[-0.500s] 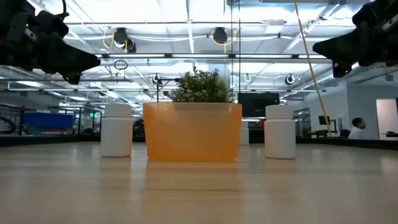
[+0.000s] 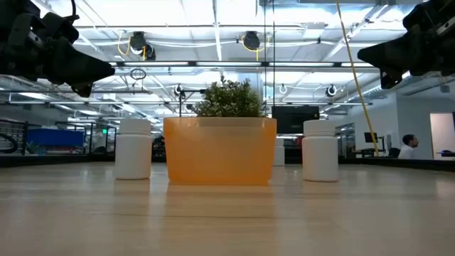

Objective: Pick and place pill bottles into a basket

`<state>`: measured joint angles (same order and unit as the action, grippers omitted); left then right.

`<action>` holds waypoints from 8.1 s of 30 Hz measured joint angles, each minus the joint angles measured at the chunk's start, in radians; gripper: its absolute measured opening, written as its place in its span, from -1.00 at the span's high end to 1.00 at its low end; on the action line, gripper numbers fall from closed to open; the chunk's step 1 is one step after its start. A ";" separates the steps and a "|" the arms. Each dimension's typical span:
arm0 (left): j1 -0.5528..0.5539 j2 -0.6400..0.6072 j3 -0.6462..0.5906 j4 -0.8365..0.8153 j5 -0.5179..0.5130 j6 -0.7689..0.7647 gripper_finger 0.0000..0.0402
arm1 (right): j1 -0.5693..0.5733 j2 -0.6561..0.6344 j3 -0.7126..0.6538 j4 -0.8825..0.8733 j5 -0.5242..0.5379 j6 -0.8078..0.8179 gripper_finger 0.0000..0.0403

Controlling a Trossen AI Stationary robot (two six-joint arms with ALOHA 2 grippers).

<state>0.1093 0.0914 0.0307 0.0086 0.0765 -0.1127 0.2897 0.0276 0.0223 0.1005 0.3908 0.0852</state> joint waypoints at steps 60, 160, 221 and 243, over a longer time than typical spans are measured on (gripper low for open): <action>0.000 0.000 0.000 0.068 0.001 -0.048 0.64 | -0.816 1.096 1.303 -0.866 -0.357 -0.354 -0.60; 0.000 0.000 0.000 0.071 0.003 -0.079 0.64 | -1.056 1.814 1.271 -0.573 -0.605 -0.429 -0.60; 0.000 0.000 0.000 0.071 0.002 -0.066 0.64 | -0.377 1.645 1.416 -0.695 -0.522 -0.045 0.29; 0.000 0.000 0.000 0.071 0.004 -0.102 0.64 | -0.378 1.794 1.347 -0.594 -0.516 -0.071 0.29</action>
<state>0.1089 0.0914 0.0307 0.0799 0.0803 -0.2148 -0.0883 1.8217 1.3693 -0.4930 -0.1254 0.0147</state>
